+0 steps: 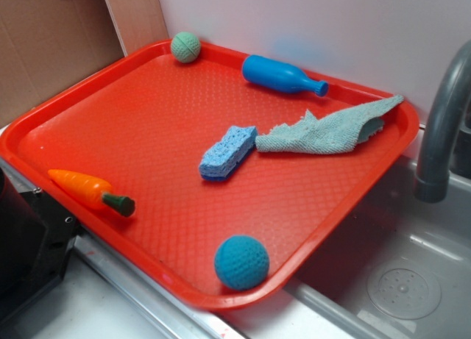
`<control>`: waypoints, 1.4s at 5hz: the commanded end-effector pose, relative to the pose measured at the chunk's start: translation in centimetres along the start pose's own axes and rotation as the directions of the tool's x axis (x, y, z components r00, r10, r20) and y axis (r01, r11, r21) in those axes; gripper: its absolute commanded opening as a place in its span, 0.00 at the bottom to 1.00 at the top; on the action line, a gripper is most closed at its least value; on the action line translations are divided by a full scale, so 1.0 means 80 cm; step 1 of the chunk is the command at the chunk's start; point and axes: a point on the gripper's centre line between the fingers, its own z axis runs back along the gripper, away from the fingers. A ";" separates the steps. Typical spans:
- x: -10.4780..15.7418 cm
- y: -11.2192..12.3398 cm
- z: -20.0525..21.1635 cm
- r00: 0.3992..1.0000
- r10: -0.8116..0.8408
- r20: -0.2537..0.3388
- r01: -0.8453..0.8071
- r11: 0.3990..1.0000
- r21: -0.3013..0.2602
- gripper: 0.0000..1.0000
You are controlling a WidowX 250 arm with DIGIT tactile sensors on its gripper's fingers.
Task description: Grab the blue cloth.
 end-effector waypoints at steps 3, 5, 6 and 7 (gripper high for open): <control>0.172 -0.102 -0.140 0.874 -0.450 0.184 0.472 0.876 -0.100 1.00; 0.131 -0.126 -0.173 0.836 -0.523 0.166 0.542 0.833 -0.109 1.00; 0.139 -0.114 -0.186 0.842 -0.524 0.129 0.535 0.840 -0.083 1.00; 0.132 -0.114 -0.206 0.854 -0.513 0.083 0.508 0.858 0.071 1.00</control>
